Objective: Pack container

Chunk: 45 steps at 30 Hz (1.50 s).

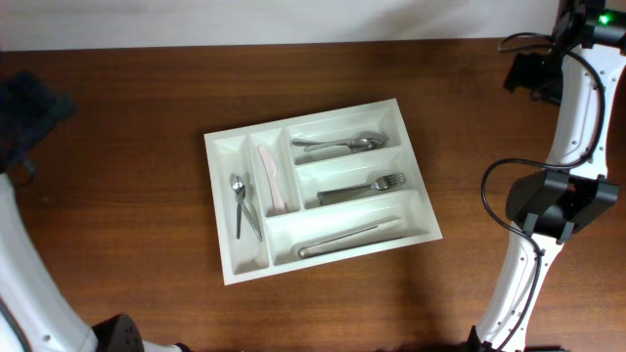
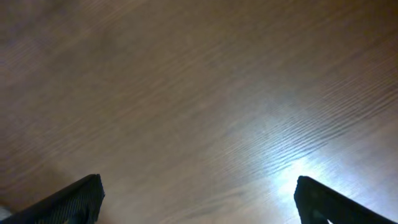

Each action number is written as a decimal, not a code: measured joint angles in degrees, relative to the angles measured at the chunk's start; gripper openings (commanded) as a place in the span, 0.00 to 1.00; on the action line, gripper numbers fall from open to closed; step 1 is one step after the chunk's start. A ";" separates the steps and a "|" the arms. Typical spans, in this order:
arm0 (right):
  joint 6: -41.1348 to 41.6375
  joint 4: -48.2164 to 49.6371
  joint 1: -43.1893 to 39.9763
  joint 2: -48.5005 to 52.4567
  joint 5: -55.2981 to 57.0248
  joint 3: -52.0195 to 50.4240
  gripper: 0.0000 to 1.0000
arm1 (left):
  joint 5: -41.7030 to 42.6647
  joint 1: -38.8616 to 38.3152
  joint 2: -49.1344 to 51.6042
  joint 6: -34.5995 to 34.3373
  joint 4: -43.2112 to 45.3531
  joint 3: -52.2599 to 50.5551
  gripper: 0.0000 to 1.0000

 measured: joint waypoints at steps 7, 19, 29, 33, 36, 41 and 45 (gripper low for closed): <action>-2.89 -5.16 0.44 -0.76 -9.55 -0.07 0.99 | -0.11 2.25 -0.11 0.00 -3.30 0.00 0.99; -7.65 -5.11 15.87 -38.75 -14.16 -7.76 0.99 | -0.15 2.25 -0.11 0.00 -3.85 0.00 0.99; -1.09 -4.33 17.27 -68.89 -2.38 -32.37 0.99 | -0.11 2.25 -0.13 0.00 -3.87 0.00 0.99; -0.87 -5.14 17.27 -73.92 -1.51 -32.46 0.99 | -0.13 2.25 -0.13 0.00 -3.89 0.00 0.99; -0.90 -5.14 17.27 -76.41 -1.49 -32.48 0.99 | -0.13 2.25 -0.11 0.00 -3.91 0.00 0.99; -0.87 -5.14 17.27 -80.39 -0.02 -33.03 0.99 | -0.13 2.25 -0.11 0.00 -3.89 0.00 0.99; -0.90 -5.14 17.27 -88.41 0.94 -33.22 0.99 | -0.13 2.25 -0.11 0.00 -3.91 0.00 0.99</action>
